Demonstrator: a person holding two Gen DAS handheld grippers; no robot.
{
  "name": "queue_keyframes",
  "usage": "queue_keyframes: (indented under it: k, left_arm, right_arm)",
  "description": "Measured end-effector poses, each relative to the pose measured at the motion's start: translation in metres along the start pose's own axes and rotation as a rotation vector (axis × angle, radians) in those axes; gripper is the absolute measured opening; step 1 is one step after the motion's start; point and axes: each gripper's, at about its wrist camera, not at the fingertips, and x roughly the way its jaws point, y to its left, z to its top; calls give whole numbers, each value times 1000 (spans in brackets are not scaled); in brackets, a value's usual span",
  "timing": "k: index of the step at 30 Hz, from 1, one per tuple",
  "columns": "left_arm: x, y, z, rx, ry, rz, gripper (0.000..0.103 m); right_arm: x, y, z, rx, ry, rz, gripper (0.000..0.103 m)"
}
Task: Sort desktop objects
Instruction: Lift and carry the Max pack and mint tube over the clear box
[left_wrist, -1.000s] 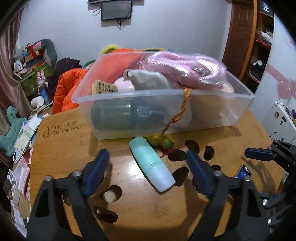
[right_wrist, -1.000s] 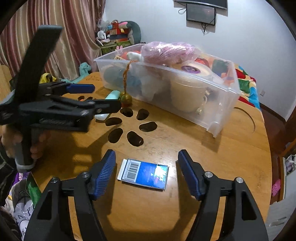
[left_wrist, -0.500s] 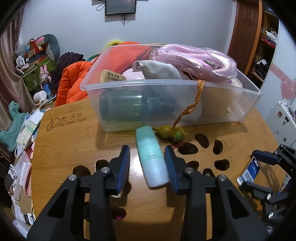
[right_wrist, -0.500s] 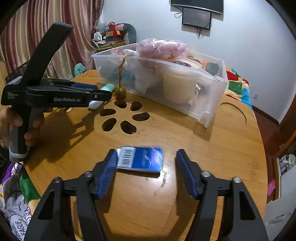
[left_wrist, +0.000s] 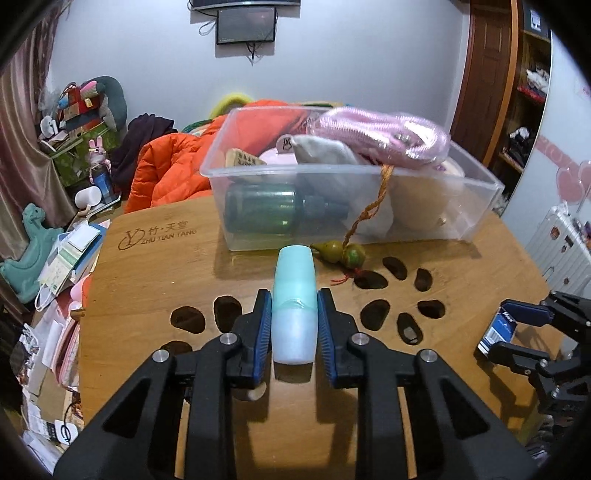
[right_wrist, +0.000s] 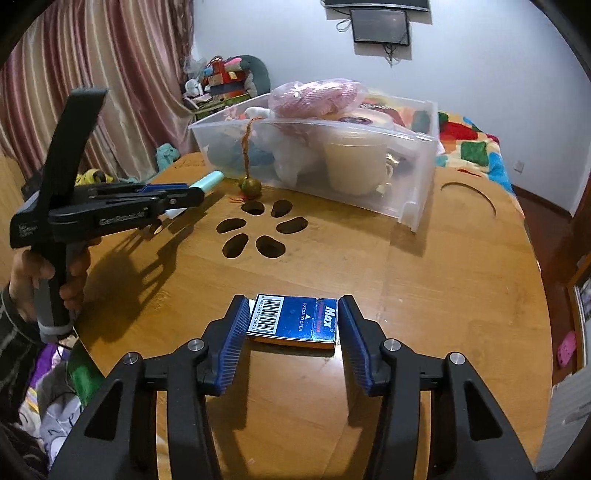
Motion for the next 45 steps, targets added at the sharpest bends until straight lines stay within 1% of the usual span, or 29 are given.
queue_keyframes:
  k: [5, 8, 9, 17, 22, 26, 28, 31, 33, 35, 37, 40, 45]
  left_arm:
    - [-16, 1, 6, -7, -50, -14, 24]
    - [-25, 3, 13, -14, -84, -15, 24]
    - [-28, 4, 15, -20, -95, -26, 24]
    - [-46, 12, 38, -61, -182, -74, 24]
    - [-49, 16, 54, -81, -212, -94, 24]
    - [-47, 15, 67, -76, -227, -83, 24]
    - [-46, 14, 72, -72, -235, -76, 24]
    - [-40, 15, 79, -77, -233, -85, 24]
    - [-34, 16, 83, -81, -221, -99, 24]
    - [-27, 16, 86, -78, -211, -98, 24]
    - [-18, 16, 89, -73, -198, -91, 24]
    - [-4, 16, 90, -78, -166, -95, 24]
    - [10, 19, 88, -89, -142, -99, 24]
  right_arm:
    - [-9, -3, 5, 22, -23, -4, 46]
    - [-17, -5, 11, 8, -45, -35, 46]
    - [-22, -8, 14, 5, -62, -58, 46]
    - [-49, -41, 38, 68, -138, -105, 46]
    - [-59, -53, 63, 71, -204, -133, 46]
    - [-62, -63, 86, 51, -258, -165, 46]
    - [-59, -69, 99, 62, -270, -156, 46]
    - [-52, -74, 115, 55, -285, -140, 46]
    - [-47, -74, 125, 35, -294, -142, 46]
    - [-42, -75, 133, 22, -302, -142, 46]
    - [-33, -77, 141, 21, -295, -114, 46]
    - [-12, -78, 149, 18, -257, -79, 46]
    - [22, -71, 149, -15, -188, -71, 46]
